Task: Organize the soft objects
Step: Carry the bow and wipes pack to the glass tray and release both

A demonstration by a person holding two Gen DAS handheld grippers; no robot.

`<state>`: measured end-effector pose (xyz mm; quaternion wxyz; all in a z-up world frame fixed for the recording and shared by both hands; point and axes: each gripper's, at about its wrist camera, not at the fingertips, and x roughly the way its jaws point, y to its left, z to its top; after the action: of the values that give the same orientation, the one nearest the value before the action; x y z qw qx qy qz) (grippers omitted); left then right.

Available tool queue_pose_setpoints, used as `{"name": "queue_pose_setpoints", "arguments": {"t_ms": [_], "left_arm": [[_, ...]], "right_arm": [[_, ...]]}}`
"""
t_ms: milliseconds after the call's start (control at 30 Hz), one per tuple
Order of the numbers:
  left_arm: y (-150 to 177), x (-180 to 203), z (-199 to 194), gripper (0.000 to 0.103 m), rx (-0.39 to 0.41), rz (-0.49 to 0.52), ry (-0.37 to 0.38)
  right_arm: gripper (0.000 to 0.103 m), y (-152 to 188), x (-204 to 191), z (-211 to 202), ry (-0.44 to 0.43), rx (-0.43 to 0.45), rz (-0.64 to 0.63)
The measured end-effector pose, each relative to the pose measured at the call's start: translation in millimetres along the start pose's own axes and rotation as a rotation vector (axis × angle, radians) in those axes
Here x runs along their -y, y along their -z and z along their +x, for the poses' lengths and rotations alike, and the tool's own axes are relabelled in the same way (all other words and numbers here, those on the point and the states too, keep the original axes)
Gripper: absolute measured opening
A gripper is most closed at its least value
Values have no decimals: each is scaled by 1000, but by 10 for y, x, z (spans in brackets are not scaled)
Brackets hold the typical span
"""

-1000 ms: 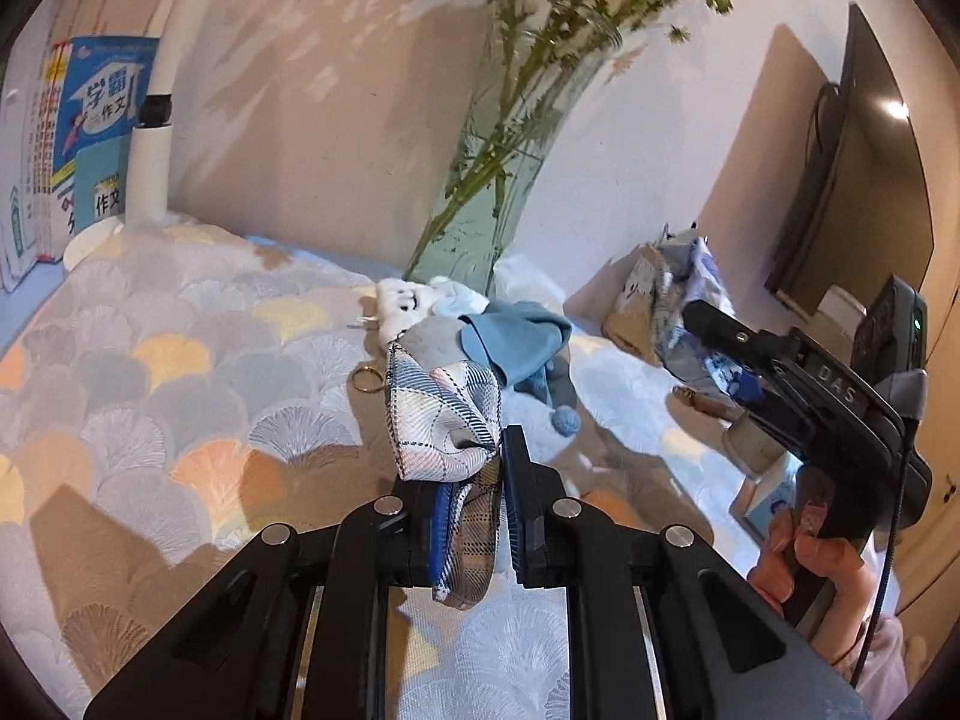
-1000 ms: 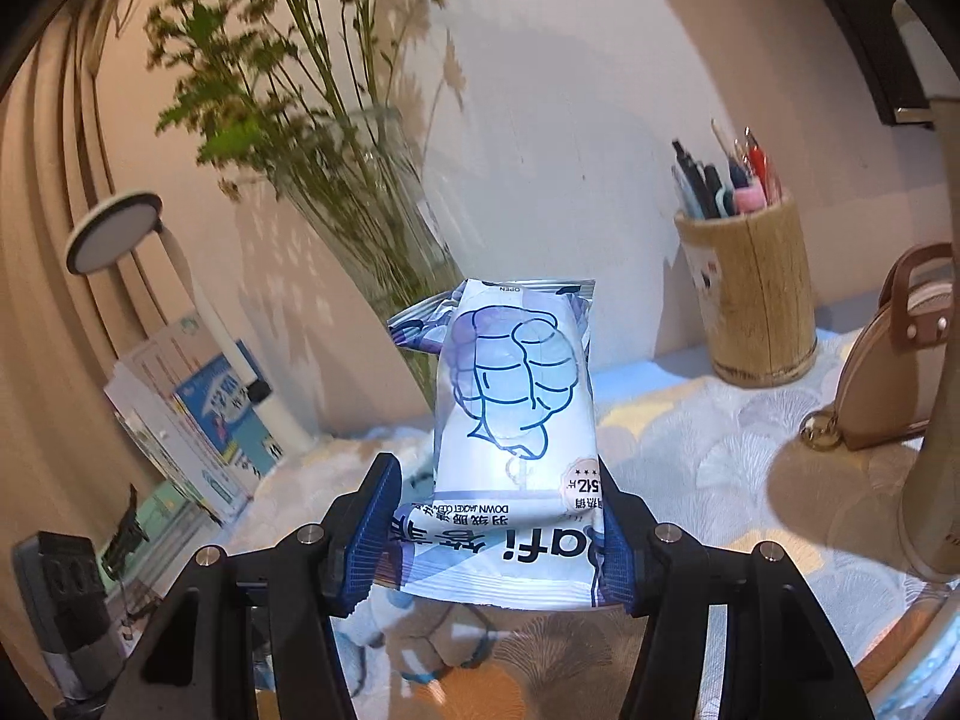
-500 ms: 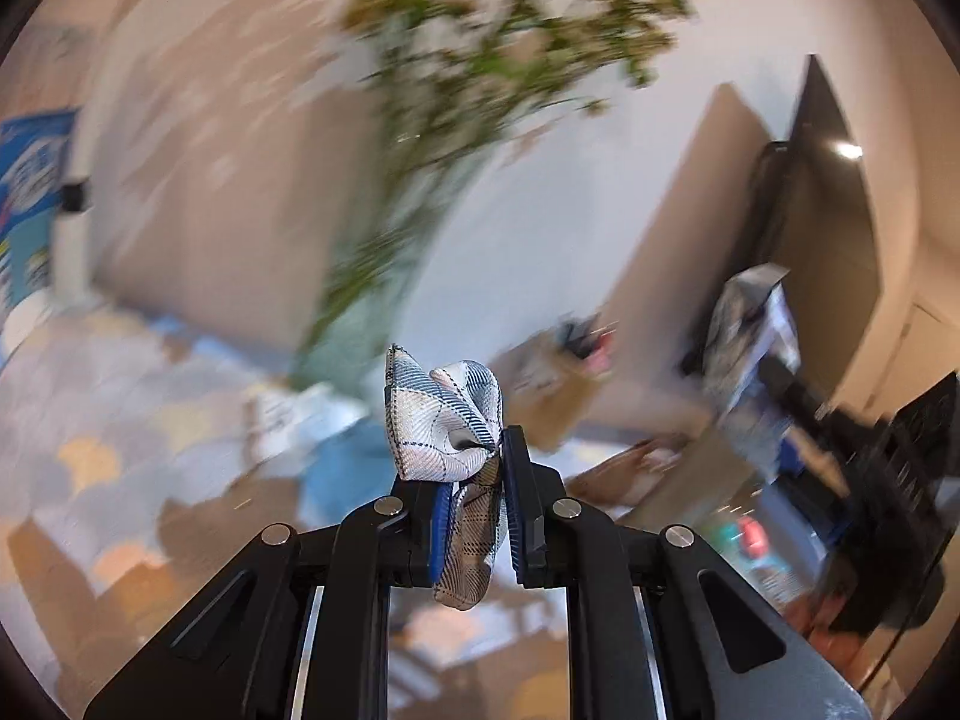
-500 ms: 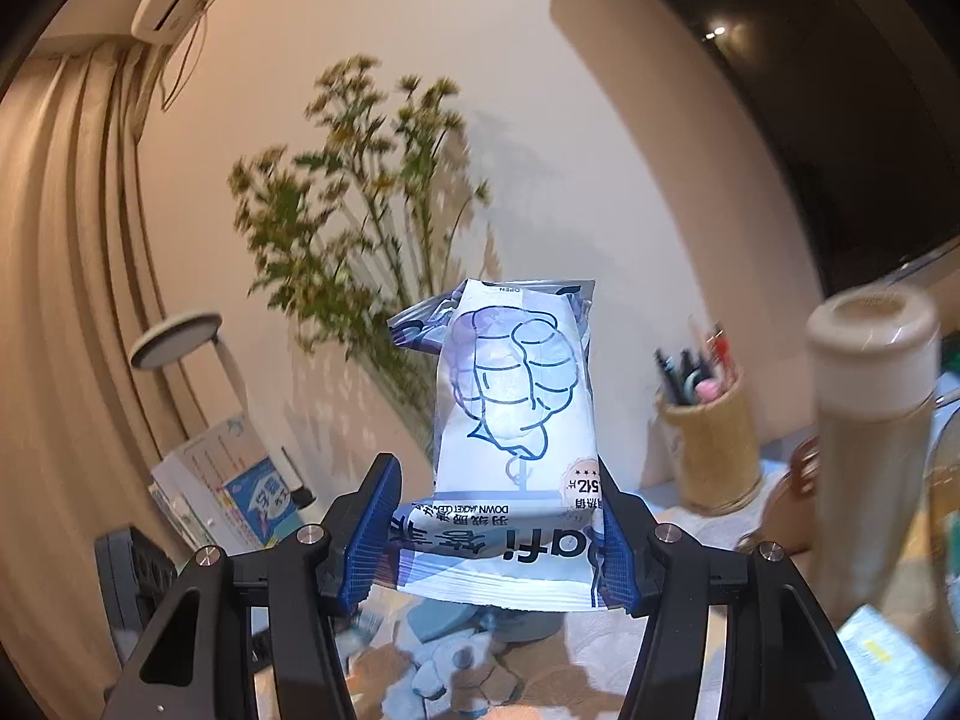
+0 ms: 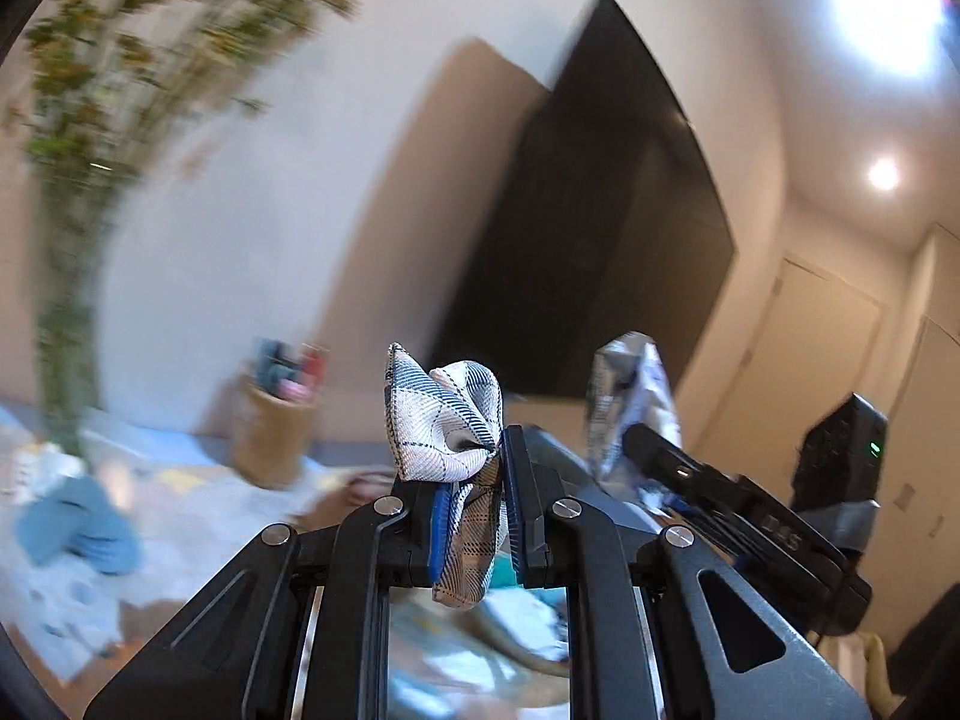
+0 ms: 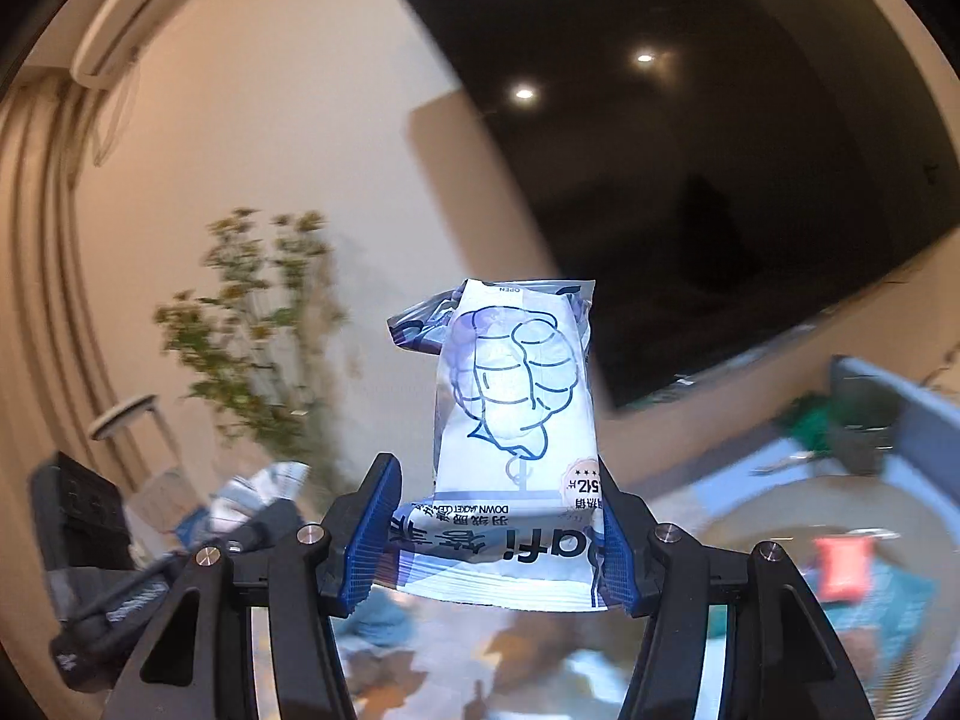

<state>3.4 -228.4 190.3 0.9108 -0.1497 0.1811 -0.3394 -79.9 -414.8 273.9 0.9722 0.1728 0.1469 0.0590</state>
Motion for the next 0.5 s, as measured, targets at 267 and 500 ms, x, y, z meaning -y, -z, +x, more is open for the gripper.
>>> {"name": "queue_pose_setpoints", "arguments": {"t_ms": [267,500], "left_arm": [[413,609,550,13,-124,101,85],[739,785,961,13,-239,165,80]], "right_arm": [[59,-78,722,-215,134,-65,25],[59,22,1100,-42,204,-166,28]]}}
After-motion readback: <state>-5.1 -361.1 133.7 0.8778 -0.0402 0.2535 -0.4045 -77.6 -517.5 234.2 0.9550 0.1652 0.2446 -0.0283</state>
